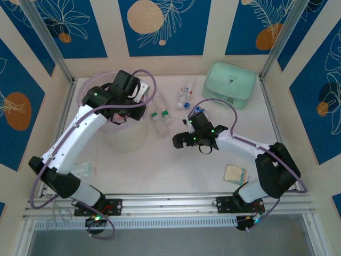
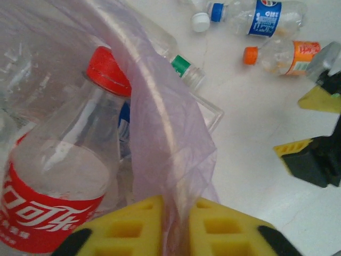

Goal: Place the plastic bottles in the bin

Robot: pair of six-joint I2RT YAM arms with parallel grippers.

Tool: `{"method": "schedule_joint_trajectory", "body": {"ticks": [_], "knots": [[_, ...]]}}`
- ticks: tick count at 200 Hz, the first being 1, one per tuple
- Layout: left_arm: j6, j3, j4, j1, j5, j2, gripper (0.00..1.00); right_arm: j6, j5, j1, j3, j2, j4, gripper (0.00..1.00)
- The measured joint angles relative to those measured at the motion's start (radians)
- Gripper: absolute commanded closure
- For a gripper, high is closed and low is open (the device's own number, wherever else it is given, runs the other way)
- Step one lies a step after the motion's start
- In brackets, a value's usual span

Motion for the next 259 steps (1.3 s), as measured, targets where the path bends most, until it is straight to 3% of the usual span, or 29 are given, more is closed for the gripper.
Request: {"method": "schedule_joint_trajectory", "body": {"ticks": [30,55,78,99,130,170,220,259], "knots": [[-0.011,0.031,-0.010,0.000,-0.014,-0.011,0.41,0.001,-0.004,-0.018,-0.003,-0.014,0.001,0.00],[-0.003,0.129,-0.012,0.000,-0.007,-0.023,0.30,0.003,-0.014,-0.031,-0.003,-0.016,0.001,0.00],[0.002,0.248,-0.015,0.000,0.000,-0.032,0.28,0.003,-0.024,-0.034,-0.003,-0.016,0.000,0.00],[0.020,0.327,-0.014,0.000,-0.031,-0.040,0.34,0.003,-0.028,-0.034,-0.003,-0.016,0.000,0.00],[0.067,0.368,-0.008,0.003,-0.161,-0.034,0.45,0.003,-0.031,-0.036,-0.003,-0.016,0.000,0.00],[0.109,0.367,0.000,0.029,-0.249,0.036,0.49,0.002,-0.035,-0.037,-0.003,-0.004,-0.001,0.00],[0.128,0.283,0.053,0.099,-0.255,0.097,0.64,0.003,-0.036,-0.037,-0.003,-0.004,0.000,0.00],[0.125,0.093,0.082,0.177,-0.256,0.052,0.74,0.003,-0.036,-0.037,-0.003,-0.004,0.000,0.00]]}}
